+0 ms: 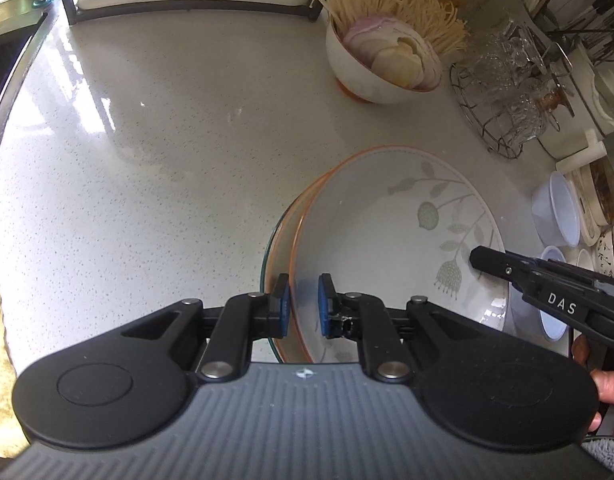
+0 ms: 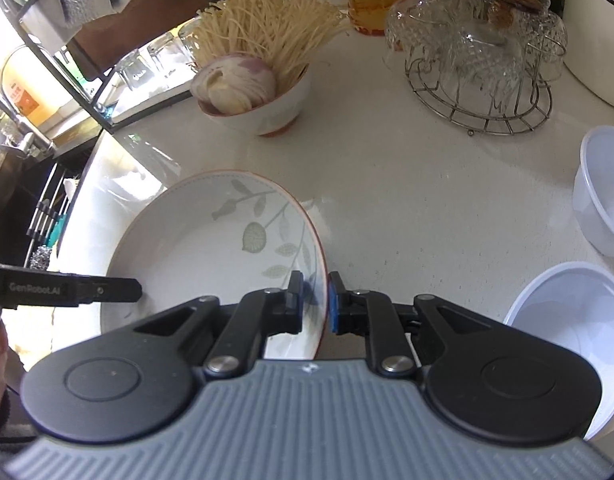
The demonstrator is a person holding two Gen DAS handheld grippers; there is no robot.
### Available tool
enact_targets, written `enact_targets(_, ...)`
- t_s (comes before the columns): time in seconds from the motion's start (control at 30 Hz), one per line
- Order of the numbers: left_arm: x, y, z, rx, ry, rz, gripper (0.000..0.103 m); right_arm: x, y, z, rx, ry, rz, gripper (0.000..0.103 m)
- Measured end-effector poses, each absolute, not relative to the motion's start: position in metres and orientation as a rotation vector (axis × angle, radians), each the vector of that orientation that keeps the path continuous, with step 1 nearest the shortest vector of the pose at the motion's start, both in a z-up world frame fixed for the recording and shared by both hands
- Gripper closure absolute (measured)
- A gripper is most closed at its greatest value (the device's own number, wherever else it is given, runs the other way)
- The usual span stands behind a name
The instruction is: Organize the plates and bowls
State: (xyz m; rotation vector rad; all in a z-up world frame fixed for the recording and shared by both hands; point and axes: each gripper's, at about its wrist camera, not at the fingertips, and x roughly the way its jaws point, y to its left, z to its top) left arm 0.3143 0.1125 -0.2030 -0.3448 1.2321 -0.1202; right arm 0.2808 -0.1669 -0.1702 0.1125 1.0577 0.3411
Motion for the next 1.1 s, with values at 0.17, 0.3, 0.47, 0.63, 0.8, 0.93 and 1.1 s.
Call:
enact_targets(0.17, 0.312, 0.120, -0.203, -0.408, 1.250, -0.129, 0.084, 0.283, -0.168, -0.175, 0.130, 1.080, 0.351, 0.086)
enact_targets(0.3, 0.309, 0.127, -0.197, -0.455, 1.245, -0.145, 0.070, 0.283, -0.168, -0.173, 0.126, 1.071, 0.342, 0.087)
enact_targets(0.47, 0.304, 0.126, -0.190, -0.421, 1.239, -0.167, 0.064, 0.285, -0.168, -0.170, 0.122, 1.054, 0.349, 0.087)
enact_targets(0.63, 0.297, 0.129, -0.179, -0.389, 1.210, -0.154, 0.057, 0.281, -0.168, -0.161, 0.109, 1.016, 0.332, 0.087)
enact_targets(0.8, 0.294, 0.127, -0.160, -0.331, 1.159, -0.149, 0.057, 0.273, -0.173, -0.148, 0.127, 0.970, 0.308, 0.087)
enact_targets(0.93, 0.294, 0.120, -0.136, -0.286, 1.089, -0.166, 0.057, 0.267, -0.178, -0.126, 0.154, 0.904, 0.289, 0.087)
enact_targets(1.1, 0.298, 0.112, -0.105, -0.271, 0.992, -0.217, 0.057, 0.257, -0.182, -0.093, 0.185, 0.808, 0.262, 0.087)
